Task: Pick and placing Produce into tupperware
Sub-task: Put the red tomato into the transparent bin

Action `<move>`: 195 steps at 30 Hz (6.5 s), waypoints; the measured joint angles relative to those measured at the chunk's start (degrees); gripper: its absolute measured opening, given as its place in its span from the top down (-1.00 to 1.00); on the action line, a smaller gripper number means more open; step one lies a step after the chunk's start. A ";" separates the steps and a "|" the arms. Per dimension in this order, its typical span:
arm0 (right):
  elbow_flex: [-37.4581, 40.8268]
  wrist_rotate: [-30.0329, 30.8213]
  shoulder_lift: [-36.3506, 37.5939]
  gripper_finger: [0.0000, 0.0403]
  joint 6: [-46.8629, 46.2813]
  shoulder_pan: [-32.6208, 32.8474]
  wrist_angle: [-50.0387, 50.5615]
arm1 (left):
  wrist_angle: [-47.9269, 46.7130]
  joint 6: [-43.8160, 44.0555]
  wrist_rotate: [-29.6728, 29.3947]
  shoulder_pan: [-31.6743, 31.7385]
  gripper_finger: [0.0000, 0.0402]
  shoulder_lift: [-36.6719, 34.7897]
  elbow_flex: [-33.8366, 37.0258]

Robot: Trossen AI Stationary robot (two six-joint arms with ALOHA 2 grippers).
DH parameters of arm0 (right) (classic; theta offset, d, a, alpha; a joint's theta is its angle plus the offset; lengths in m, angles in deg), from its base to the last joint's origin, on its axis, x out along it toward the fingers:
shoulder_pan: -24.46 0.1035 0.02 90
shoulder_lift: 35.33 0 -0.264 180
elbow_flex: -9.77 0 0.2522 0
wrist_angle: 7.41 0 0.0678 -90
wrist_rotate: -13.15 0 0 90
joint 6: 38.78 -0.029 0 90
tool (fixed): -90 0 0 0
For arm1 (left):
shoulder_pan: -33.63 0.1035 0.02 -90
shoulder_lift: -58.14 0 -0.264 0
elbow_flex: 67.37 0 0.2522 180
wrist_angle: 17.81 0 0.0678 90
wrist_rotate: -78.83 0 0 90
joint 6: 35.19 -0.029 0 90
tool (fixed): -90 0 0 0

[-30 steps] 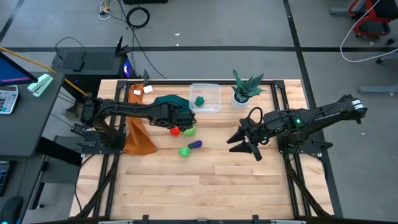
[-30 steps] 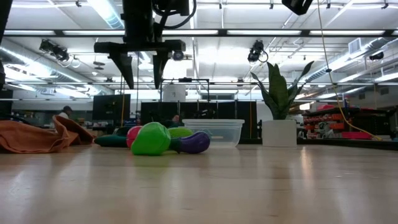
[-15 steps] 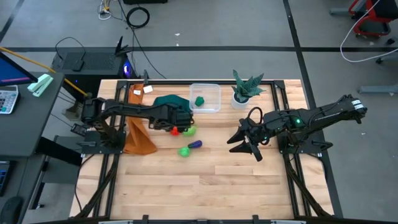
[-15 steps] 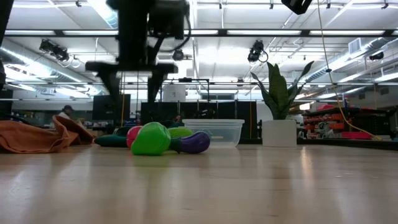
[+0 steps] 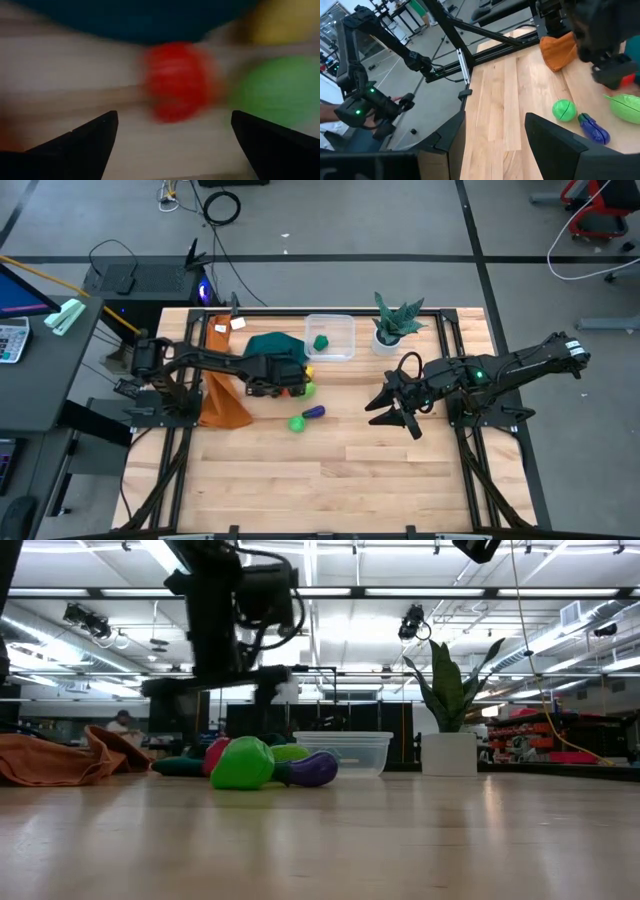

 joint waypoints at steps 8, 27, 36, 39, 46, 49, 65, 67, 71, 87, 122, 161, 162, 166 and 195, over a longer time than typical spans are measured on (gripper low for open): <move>0.00 0.01 -0.02 0.17 -0.45 0.00 0.13 | 0.93 -2.70 -0.04 2.68 -0.98 -0.11 0.09; 0.00 0.03 -0.02 0.17 -0.99 -0.02 0.14 | 2.35 -6.77 3.54 3.83 -0.97 -0.11 0.09; 0.00 0.86 -0.02 0.17 -0.99 -0.01 0.13 | 3.80 -7.62 5.09 3.80 -0.97 -0.11 0.09; 0.00 1.09 -0.02 0.17 -0.99 -0.02 0.14 | 3.79 -7.61 5.09 3.83 -0.97 -0.14 0.09; 0.00 1.10 -0.02 0.17 -1.08 -0.02 0.14 | 3.77 -7.53 7.04 3.67 -0.97 -0.20 0.07; 0.00 1.11 -0.02 0.17 -1.10 -0.01 0.14 | 3.74 -6.92 7.05 3.63 -0.97 -0.20 0.07; 0.00 1.14 -0.02 0.17 -1.15 -0.02 0.14 | 1.38 -6.05 7.25 3.75 -0.97 -0.20 0.00; 0.00 1.14 -0.02 0.17 -1.15 -0.02 0.15 | 1.34 -6.05 7.25 3.76 -0.97 -0.20 0.00; 0.00 1.14 -0.02 0.17 -1.15 -0.02 0.16 | 1.28 -6.05 7.25 3.76 -0.97 -0.20 0.00; 0.00 1.14 -0.02 0.17 -1.23 -0.02 0.16 | -0.47 -6.09 6.65 3.76 -0.84 -0.18 0.00; 0.07 2.68 -0.02 0.17 -1.09 -0.01 1.39 | 5.39 -6.35 6.53 2.73 -0.69 5.15 0.09; 0.00 2.86 -0.02 0.17 -2.00 -0.02 1.27 | 10.10 -10.46 8.04 2.71 -0.10 4.83 -3.01; 0.00 2.86 -0.02 0.17 -2.00 -0.02 1.25 | 9.92 -10.94 8.06 2.73 -0.10 4.83 -3.72; 0.00 2.86 -0.02 0.17 -2.04 -0.02 1.28 | 8.36 -13.75 7.91 3.31 -0.10 4.83 -7.24; 0.00 2.86 -0.02 0.17 -3.52 0.00 1.28 | 9.82 -38.44 2.11 15.03 -0.12 5.08 -22.64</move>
